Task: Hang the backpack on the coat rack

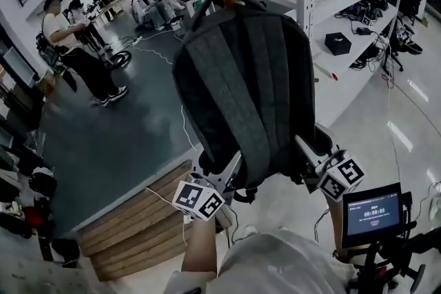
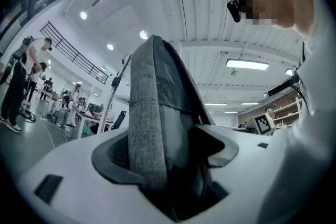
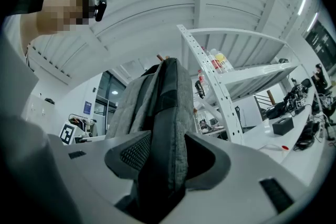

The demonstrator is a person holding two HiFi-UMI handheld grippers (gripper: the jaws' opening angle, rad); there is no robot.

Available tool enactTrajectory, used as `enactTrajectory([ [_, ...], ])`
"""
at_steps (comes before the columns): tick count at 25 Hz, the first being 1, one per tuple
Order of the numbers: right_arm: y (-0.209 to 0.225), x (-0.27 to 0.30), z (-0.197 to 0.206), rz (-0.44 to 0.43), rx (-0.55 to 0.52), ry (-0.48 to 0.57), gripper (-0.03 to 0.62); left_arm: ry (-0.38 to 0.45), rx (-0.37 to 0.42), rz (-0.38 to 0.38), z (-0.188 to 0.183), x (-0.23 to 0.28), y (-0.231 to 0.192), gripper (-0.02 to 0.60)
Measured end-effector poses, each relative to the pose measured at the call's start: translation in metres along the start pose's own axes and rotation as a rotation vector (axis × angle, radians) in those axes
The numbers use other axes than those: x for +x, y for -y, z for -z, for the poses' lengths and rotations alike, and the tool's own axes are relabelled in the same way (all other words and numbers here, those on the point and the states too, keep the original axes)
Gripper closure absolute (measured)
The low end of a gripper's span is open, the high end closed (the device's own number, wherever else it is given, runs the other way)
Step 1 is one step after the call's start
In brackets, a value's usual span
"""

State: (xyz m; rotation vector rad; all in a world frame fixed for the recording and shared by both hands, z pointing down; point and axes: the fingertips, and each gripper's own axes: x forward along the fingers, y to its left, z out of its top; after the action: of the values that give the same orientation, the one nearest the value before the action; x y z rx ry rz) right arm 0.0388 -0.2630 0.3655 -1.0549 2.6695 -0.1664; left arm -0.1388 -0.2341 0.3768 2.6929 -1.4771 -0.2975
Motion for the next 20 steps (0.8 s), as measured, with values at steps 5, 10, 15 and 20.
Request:
enactTrajectory([
  [5, -0.008, 0.022, -0.045, -0.021, -0.065, 0.078, 0.390, 0.076, 0.049, 0.019, -0.048, 0.010, -0.007, 0.255],
  [10, -0.011, 0.036, -0.077, -0.034, -0.098, 0.143, 0.390, 0.116, 0.099, 0.041, -0.084, 0.023, -0.010, 0.255],
  [15, -0.010, 0.041, -0.098, -0.028, -0.105, 0.180, 0.390, 0.131, 0.131, 0.071, -0.106, 0.035, -0.011, 0.255],
  [20, 0.000, 0.048, -0.102, -0.002, -0.094, 0.158, 0.390, 0.111, 0.100, 0.082, -0.109, 0.049, -0.017, 0.255],
])
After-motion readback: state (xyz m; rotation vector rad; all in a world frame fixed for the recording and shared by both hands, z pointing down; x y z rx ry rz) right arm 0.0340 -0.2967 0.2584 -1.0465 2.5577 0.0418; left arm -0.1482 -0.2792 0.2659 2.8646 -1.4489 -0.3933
